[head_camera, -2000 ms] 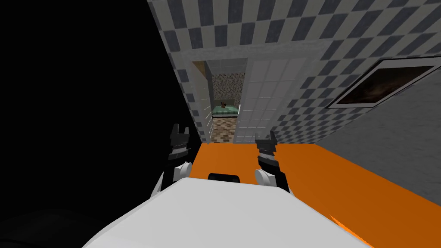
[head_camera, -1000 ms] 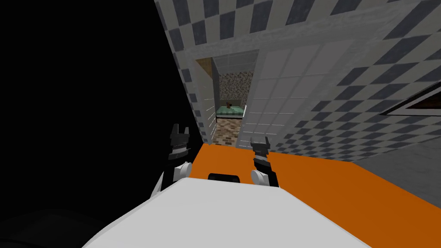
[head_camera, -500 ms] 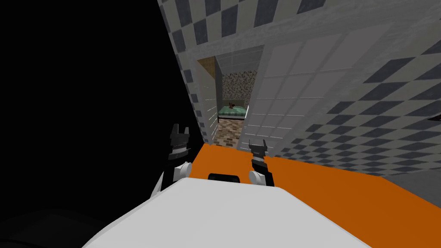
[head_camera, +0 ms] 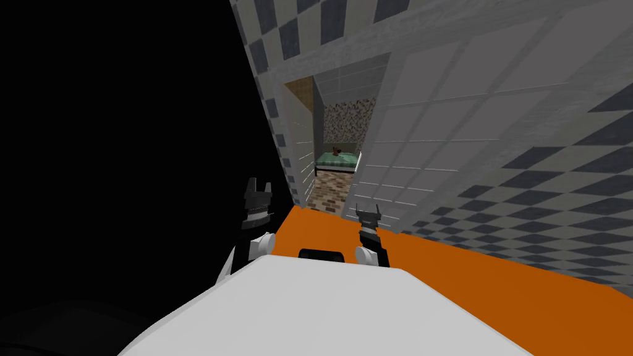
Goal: Push the door open
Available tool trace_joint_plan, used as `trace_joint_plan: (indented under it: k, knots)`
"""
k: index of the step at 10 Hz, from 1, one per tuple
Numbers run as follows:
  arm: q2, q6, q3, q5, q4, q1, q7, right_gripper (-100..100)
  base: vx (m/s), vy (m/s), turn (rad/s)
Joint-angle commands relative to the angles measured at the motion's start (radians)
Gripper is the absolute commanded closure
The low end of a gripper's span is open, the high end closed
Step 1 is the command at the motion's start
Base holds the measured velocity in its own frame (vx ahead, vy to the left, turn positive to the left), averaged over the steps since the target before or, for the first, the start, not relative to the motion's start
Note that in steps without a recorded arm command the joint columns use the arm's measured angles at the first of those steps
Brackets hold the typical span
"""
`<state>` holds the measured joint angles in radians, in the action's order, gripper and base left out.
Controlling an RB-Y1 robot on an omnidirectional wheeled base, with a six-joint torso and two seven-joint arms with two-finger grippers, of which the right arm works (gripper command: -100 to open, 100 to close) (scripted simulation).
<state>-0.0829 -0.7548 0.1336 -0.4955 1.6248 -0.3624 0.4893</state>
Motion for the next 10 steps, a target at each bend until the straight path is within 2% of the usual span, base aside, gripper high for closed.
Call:
trace_joint_plan:
  k: [1, 10]
  knots:
    - [0.001, -0.017, 0.007, -0.024, -0.041, 0.012, 0.031, -100, 0.073, -0.099, 0.134]
    - [0.01, -0.104, 0.045, -0.149, -0.252, 0.063, 0.188, -100, 0.068, -0.095, 0.123]
